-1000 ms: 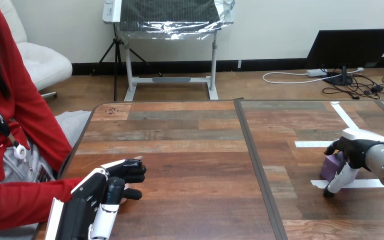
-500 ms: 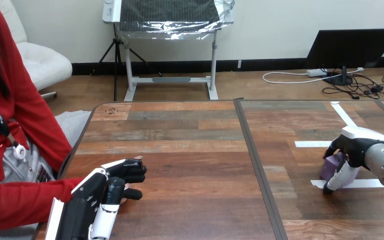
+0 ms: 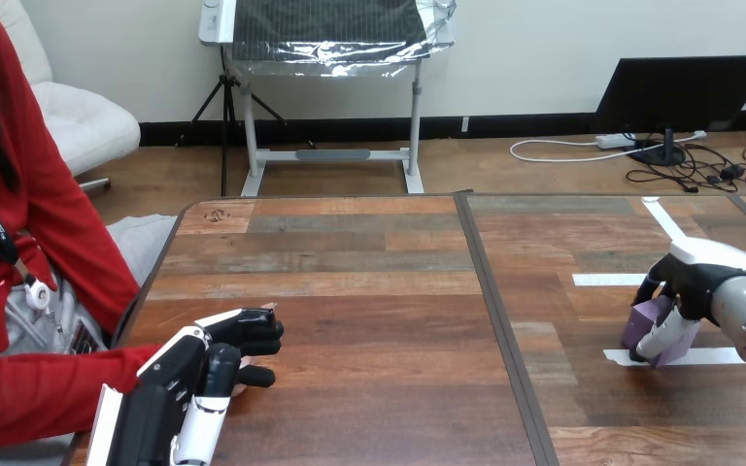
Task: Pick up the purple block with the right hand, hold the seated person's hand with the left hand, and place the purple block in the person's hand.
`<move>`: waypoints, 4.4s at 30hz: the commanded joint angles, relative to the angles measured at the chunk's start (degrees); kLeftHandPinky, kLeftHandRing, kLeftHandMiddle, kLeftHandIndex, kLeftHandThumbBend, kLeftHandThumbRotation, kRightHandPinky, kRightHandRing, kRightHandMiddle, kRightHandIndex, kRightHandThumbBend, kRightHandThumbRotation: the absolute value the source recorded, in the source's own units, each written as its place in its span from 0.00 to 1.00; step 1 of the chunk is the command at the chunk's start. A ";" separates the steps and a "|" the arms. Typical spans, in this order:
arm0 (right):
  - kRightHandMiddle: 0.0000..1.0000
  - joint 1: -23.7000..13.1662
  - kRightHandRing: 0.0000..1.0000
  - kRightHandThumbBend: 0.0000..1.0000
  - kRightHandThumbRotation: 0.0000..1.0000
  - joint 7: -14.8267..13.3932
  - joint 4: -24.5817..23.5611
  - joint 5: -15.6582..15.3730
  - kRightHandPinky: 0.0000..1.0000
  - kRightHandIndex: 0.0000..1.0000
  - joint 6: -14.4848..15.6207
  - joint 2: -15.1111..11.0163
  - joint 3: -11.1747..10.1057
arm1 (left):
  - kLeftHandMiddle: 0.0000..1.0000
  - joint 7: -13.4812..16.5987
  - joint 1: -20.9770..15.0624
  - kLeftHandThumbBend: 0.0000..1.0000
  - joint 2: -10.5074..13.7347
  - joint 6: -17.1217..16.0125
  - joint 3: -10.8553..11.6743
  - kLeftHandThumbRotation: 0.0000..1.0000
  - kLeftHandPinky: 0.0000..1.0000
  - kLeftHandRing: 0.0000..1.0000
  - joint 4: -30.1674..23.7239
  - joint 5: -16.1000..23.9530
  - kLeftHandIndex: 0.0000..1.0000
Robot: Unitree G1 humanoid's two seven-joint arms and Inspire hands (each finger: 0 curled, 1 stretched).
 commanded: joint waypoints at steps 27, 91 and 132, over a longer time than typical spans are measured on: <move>0.54 -1.47 0.46 0.79 0.00 -2.64 -0.82 3.03 0.38 0.57 1.66 1.33 -2.74 | 0.69 -0.70 -1.87 0.48 -1.84 -0.81 -0.09 0.85 0.62 0.71 -1.88 -2.39 0.64; 0.56 -2.75 0.48 0.78 0.00 -6.62 -2.45 6.14 0.44 0.56 -6.20 1.81 -4.57 | 0.80 2.52 1.56 0.97 1.69 9.69 15.41 0.48 0.65 0.78 -18.56 20.76 0.76; 0.55 -3.87 0.50 0.76 0.00 -5.26 -2.89 8.59 0.46 0.54 -9.43 3.09 -5.82 | 0.77 0.62 -11.63 1.00 11.43 18.02 21.62 0.19 0.56 0.73 -16.63 40.59 0.75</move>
